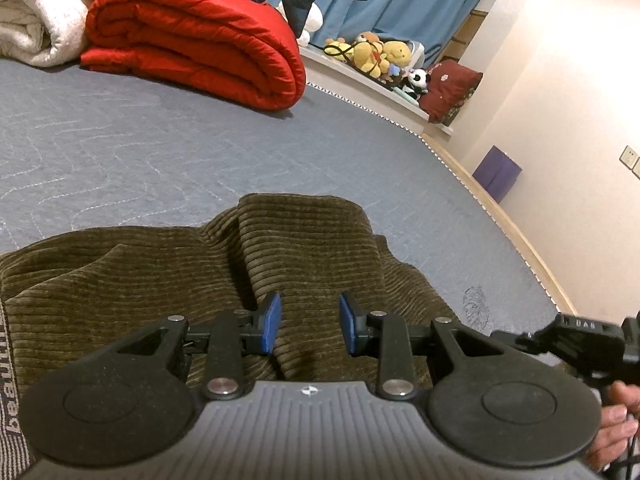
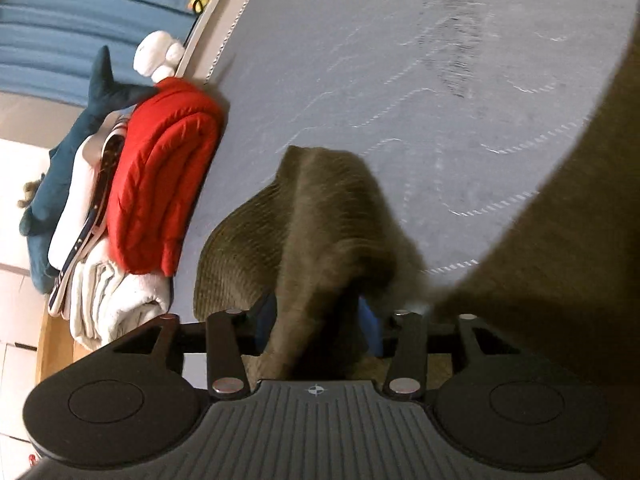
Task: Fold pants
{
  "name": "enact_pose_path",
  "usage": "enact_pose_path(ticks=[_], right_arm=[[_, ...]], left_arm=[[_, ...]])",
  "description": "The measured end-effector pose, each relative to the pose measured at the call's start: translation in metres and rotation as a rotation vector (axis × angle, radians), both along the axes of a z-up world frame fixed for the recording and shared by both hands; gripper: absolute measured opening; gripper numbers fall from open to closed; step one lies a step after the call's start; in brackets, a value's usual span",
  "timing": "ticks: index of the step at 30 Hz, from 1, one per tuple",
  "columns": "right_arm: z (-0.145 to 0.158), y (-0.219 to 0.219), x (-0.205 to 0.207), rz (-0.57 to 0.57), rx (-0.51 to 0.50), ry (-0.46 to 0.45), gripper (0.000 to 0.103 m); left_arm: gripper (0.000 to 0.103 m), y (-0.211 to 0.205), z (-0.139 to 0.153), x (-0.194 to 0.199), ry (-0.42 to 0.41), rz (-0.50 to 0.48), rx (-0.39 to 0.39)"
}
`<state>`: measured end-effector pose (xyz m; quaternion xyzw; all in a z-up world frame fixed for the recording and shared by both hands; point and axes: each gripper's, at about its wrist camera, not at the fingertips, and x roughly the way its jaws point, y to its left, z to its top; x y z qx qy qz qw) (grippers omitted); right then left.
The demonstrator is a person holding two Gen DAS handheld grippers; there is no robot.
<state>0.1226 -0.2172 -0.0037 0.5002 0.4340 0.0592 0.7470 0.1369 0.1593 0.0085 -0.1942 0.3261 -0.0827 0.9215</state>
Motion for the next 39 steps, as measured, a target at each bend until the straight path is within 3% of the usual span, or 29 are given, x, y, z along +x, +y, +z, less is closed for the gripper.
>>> enact_pose_path(ticks=[5, 10, 12, 14, 18, 21, 23, 24, 29, 34, 39], right_arm=[[-0.007, 0.009, 0.013, 0.009, 0.006, -0.045, 0.053], [-0.015, 0.023, 0.043, 0.022, -0.045, -0.091, 0.052], [-0.021, 0.026, 0.050, 0.014, -0.087, -0.104, 0.045], [-0.023, 0.024, 0.058, 0.002, -0.095, -0.134, 0.029], [-0.016, 0.015, 0.072, -0.030, -0.138, -0.217, 0.028], [-0.021, 0.009, 0.088, -0.024, -0.115, -0.251, 0.027], [-0.024, 0.003, 0.096, -0.040, -0.099, -0.250, 0.012], [-0.023, 0.001, 0.099, -0.046, -0.087, -0.258, 0.011], [0.020, -0.008, 0.099, -0.001, -0.069, -0.436, 0.008], [0.057, -0.057, 0.083, -0.162, -0.062, -0.573, 0.008], [0.081, -0.127, 0.065, -0.457, -0.181, -0.623, 0.008]], left_arm=[[0.036, -0.001, -0.001, -0.001, 0.008, -0.001, 0.007], [0.037, -0.001, -0.012, 0.001, 0.049, 0.027, 0.064], [0.037, 0.003, -0.016, 0.002, 0.061, 0.056, 0.088], [0.037, 0.006, -0.021, 0.003, 0.071, 0.067, 0.096], [0.037, 0.010, -0.025, 0.004, 0.084, 0.073, 0.096], [0.037, 0.009, -0.027, 0.004, 0.082, 0.064, 0.101], [0.037, 0.008, -0.027, 0.004, 0.079, 0.062, 0.108], [0.037, 0.008, -0.027, 0.005, 0.078, 0.059, 0.109], [0.037, 0.006, -0.030, 0.008, 0.077, 0.047, 0.112], [0.037, 0.002, -0.031, 0.008, 0.072, 0.028, 0.123], [0.037, 0.000, -0.027, 0.008, 0.057, 0.015, 0.115]])
